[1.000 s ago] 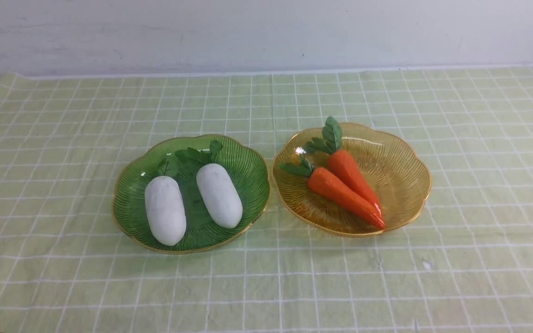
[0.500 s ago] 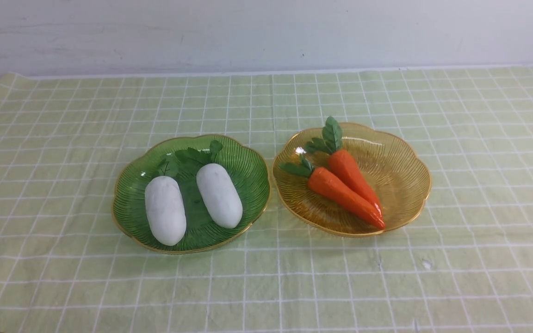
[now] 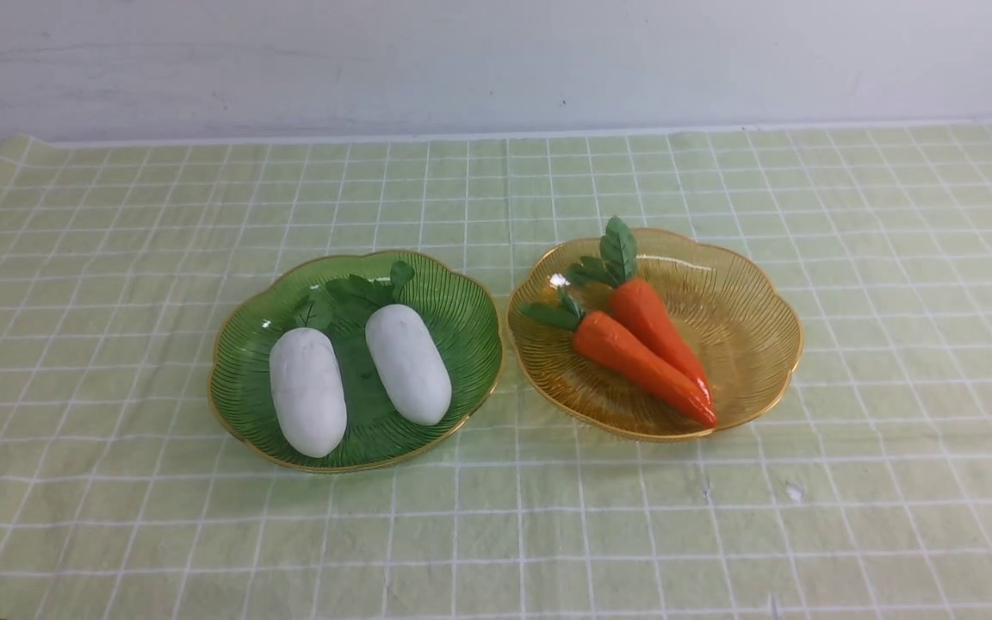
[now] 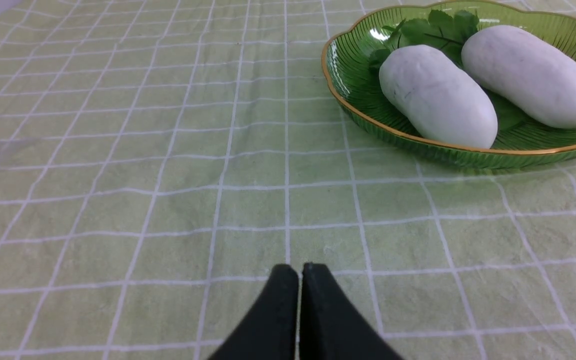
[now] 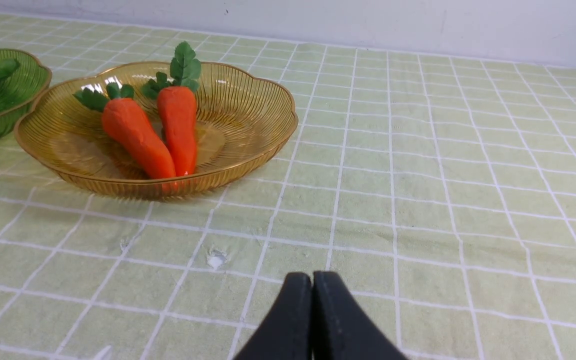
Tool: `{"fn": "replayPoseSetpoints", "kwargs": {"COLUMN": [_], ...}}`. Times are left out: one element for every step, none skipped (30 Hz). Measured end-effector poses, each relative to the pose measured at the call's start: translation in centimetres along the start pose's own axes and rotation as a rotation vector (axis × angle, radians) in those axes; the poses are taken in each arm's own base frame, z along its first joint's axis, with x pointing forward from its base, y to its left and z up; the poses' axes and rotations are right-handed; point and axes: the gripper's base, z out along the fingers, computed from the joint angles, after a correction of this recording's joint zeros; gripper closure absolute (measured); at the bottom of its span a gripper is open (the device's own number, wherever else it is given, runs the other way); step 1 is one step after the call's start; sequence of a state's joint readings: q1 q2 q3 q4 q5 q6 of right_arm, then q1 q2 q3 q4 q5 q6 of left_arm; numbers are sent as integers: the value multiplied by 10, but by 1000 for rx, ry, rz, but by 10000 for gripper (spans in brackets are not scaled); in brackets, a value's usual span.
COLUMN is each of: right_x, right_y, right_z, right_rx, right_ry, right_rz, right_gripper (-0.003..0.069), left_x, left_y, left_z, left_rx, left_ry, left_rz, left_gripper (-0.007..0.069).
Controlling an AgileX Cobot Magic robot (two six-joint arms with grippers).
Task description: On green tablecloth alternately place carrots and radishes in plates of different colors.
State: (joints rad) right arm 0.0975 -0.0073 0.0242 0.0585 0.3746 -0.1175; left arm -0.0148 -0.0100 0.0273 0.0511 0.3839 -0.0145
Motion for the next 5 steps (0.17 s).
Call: {"fn": "replayPoseSetpoints", "kwargs": {"right_x": [0,0,0,0,0], "right_y": [0,0,0,0,0], "right_z": [0,0,0,0,0], "right_rx": [0,0,0,0,0], "right_ry": [0,0,0,0,0], "right_rz": [0,0,0,0,0], "right_gripper": [674,674,674,674,674], "left_x": [0,0,0,0,0], "left_y": [0,0,0,0,0], "left_z": [0,0,0,0,0], "left_rx": [0,0,0,0,0], "left_ry": [0,0,0,0,0], "left_rz": [0,0,0,0,0], "left_gripper": [632,632,632,632,632]}}
